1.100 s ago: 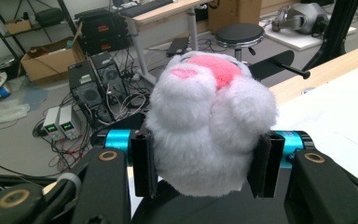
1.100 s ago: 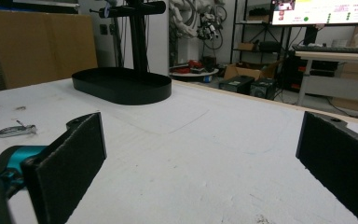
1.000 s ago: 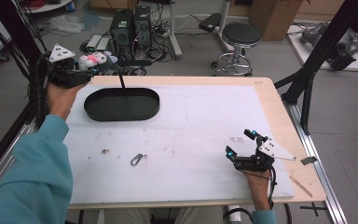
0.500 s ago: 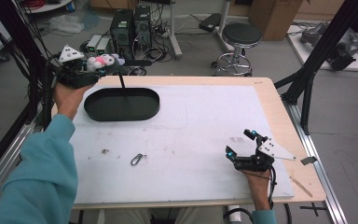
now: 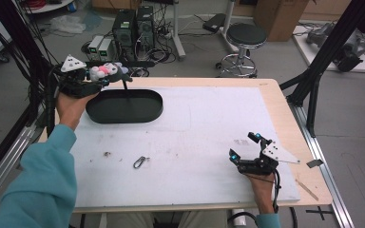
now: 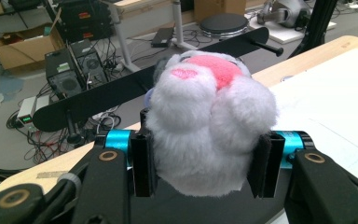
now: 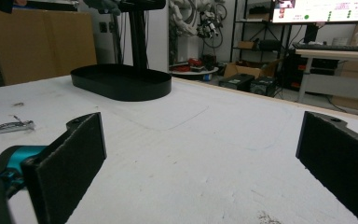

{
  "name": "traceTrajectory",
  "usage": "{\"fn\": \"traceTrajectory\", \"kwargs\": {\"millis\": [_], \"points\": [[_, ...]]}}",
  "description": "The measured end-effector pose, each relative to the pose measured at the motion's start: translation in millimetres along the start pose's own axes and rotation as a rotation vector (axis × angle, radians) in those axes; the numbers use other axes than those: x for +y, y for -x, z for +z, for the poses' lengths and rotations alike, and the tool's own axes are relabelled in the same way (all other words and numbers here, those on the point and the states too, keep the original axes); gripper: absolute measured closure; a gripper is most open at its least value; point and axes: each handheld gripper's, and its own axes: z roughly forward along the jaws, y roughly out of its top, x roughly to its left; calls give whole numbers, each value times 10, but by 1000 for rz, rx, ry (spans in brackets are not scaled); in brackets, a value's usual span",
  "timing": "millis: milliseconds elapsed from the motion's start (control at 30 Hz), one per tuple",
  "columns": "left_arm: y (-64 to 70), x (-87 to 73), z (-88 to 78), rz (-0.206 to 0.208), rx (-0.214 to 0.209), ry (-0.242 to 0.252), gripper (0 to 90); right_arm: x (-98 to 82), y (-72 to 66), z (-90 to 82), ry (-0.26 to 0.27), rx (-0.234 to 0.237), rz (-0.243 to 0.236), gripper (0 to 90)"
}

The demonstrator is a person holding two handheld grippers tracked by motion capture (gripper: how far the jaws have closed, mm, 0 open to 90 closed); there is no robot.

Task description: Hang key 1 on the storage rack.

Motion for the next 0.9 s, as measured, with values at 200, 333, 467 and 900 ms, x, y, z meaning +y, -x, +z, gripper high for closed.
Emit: {"fn": "traceTrajectory", "kwargs": {"millis": [200,333,467,900], "points": [[17,-71,-31,0,1,-7,532,-3,2,1,3,2,1,6],[41,-132,-55,3,-2,-10,532,-6,3,8,4,1,-10,6],[32,-210,-62,-13,-5,-23,532,-7,-3,8,3,4,-6,6],[81,-337,-22,-2,-4,-58,535,-19,-11,13,-6,6,-1,7]]}}
